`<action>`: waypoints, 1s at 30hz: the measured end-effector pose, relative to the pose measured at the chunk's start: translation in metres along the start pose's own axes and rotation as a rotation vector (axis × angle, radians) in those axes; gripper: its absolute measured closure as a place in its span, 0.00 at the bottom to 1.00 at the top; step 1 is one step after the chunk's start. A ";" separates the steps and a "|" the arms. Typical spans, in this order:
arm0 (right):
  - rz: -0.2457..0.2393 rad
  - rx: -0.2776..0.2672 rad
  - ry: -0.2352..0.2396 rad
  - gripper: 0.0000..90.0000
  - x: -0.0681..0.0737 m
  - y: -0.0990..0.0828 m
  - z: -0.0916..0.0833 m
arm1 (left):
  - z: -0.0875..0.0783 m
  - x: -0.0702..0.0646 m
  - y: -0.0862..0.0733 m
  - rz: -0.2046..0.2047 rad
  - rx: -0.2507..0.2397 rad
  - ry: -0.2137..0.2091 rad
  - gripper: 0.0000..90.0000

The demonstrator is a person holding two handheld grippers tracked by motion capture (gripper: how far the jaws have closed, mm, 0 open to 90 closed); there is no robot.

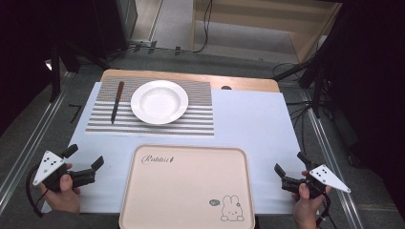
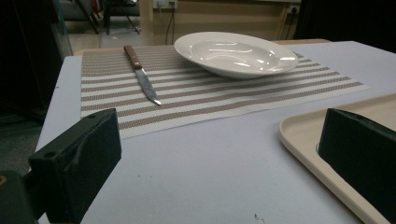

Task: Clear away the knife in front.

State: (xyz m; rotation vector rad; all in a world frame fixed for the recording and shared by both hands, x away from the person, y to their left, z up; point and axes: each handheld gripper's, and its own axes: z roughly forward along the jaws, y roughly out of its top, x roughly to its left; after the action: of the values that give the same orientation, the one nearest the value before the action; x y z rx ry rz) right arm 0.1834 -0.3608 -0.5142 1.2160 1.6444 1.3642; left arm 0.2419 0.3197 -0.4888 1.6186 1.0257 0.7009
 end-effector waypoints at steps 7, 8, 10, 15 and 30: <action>-0.007 0.002 0.001 0.00 0.001 0.000 0.001 | -0.001 -0.001 0.001 0.011 0.005 0.013 0.00; -0.009 0.002 0.002 0.00 0.001 0.000 0.001 | -0.001 -0.002 0.001 0.012 0.005 0.018 0.00; -0.010 0.000 0.006 0.00 0.001 0.000 0.001 | -0.001 -0.001 0.002 0.012 0.005 0.026 0.00; 0.002 0.001 0.006 0.00 0.000 0.000 0.001 | -0.001 -0.002 0.003 0.024 0.009 0.033 0.00; -0.009 0.010 -0.002 0.00 0.001 0.000 0.003 | -0.003 -0.010 0.032 0.009 0.013 0.063 0.00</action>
State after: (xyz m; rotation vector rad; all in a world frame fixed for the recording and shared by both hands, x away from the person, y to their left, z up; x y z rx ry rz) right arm 0.1860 -0.3585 -0.5149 1.2140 1.6552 1.3497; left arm 0.2437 0.3094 -0.4567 1.6224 1.0711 0.7570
